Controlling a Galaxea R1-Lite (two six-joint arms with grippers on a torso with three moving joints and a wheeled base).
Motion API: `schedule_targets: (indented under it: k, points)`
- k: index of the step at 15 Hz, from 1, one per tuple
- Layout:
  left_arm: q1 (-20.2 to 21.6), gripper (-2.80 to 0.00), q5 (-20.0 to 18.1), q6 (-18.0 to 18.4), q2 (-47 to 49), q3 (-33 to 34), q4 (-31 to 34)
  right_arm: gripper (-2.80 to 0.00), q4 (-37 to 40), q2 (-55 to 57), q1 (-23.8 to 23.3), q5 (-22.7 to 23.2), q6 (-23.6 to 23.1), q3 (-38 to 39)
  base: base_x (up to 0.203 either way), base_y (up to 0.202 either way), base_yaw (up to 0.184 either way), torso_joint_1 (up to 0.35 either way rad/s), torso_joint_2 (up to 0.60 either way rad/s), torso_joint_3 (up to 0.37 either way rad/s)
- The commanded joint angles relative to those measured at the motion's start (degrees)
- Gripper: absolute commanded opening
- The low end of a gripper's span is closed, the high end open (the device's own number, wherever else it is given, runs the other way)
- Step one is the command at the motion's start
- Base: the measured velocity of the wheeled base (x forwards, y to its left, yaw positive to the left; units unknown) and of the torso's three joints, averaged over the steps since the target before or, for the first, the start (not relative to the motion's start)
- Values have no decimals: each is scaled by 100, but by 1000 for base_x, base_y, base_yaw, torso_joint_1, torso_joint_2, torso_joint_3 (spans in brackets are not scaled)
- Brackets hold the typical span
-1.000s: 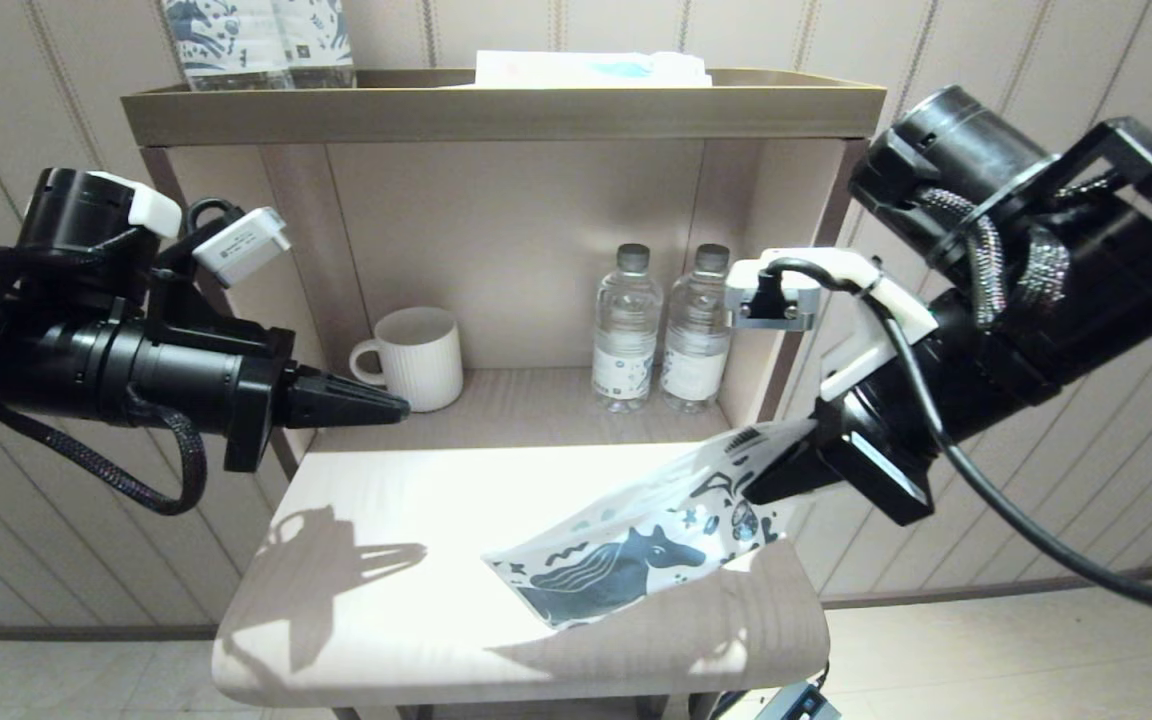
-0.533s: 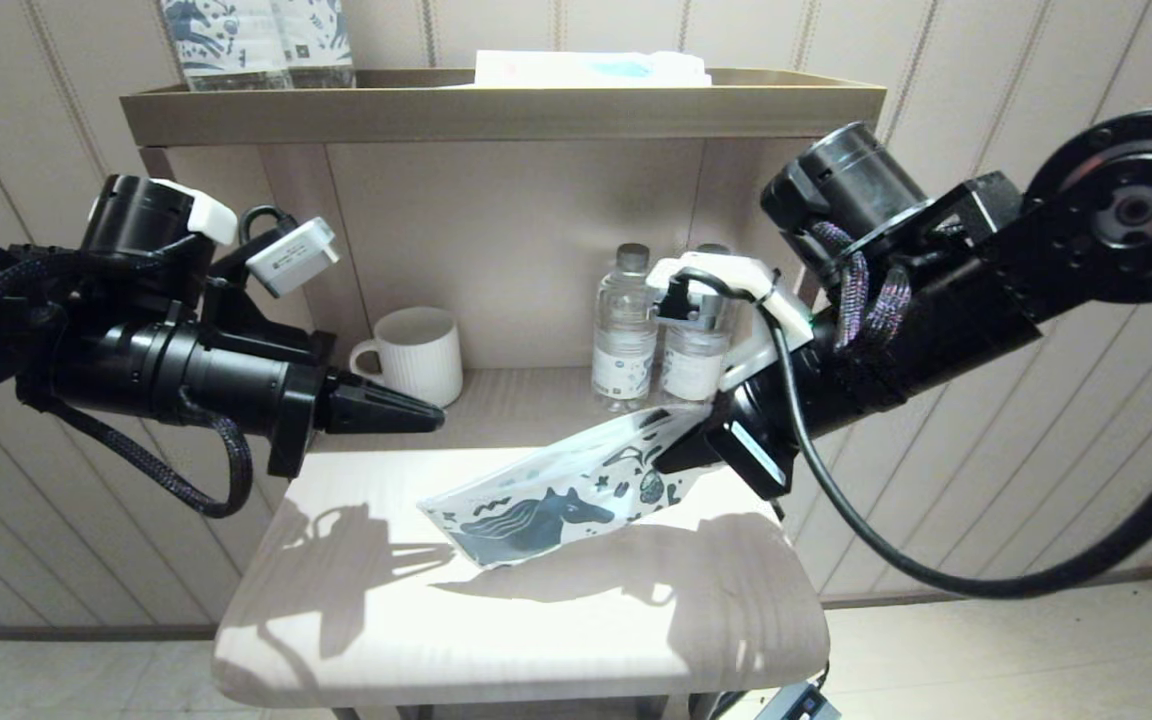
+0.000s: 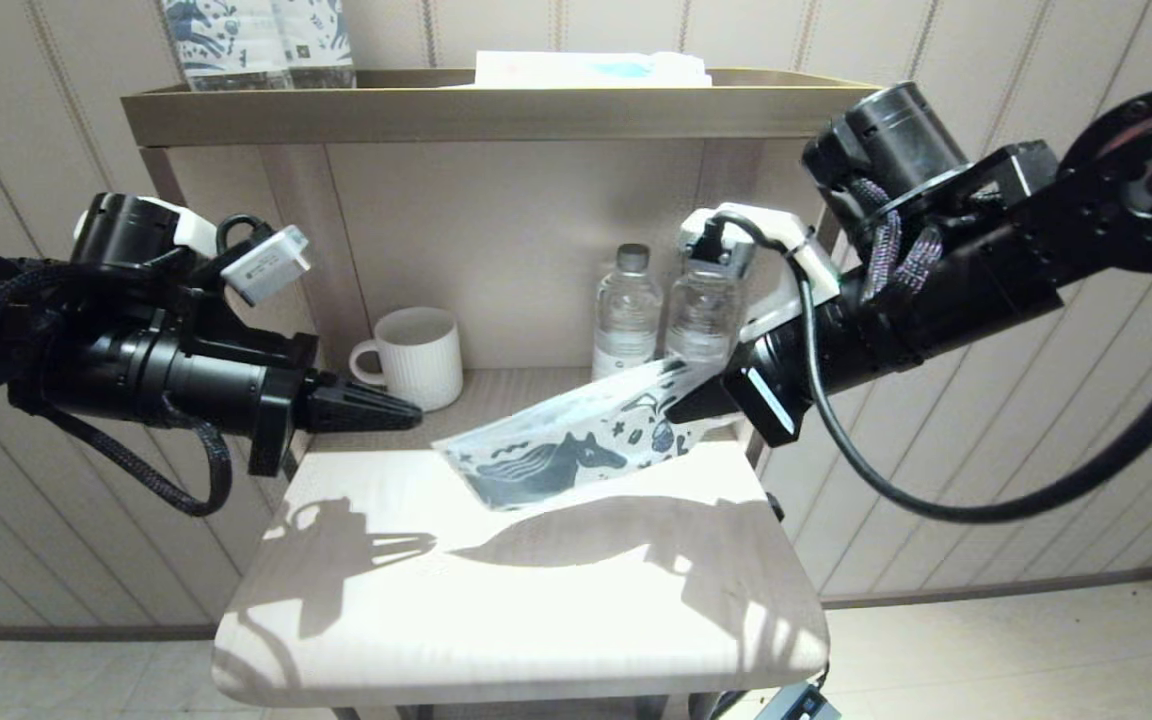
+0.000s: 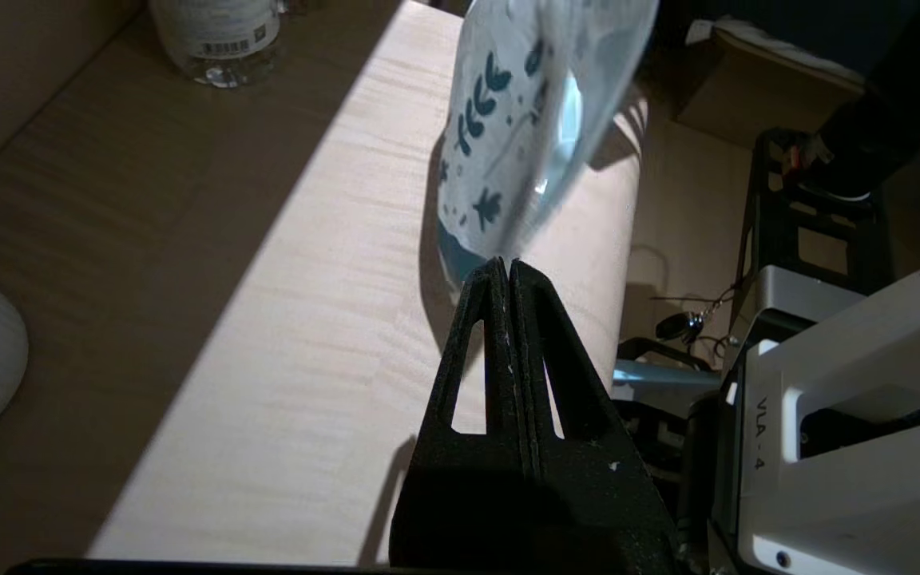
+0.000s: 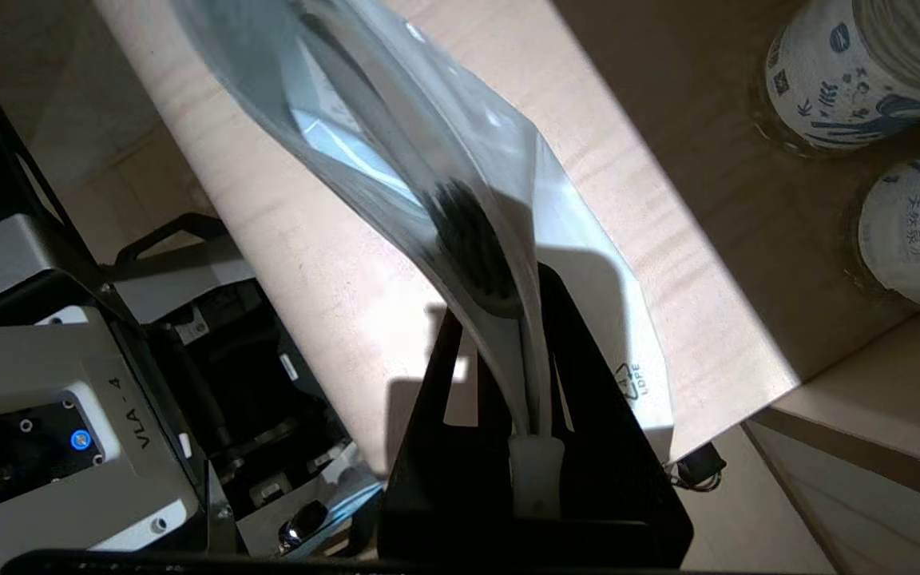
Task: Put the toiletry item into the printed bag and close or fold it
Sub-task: Hand it to the other hand
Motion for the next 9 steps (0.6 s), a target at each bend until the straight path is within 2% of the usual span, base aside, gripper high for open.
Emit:
schedule_targets:
  k: [1,9]
  points:
    - [93,-280,-65,14,66,-53,13,-280,22,27,-156,275,13,-55,0,0,0,0,0,0]
    - [199,-280,-117,50,185,-97,13,-280,-74,115,-224,321,68,-222,0,0,0,0,0,0]
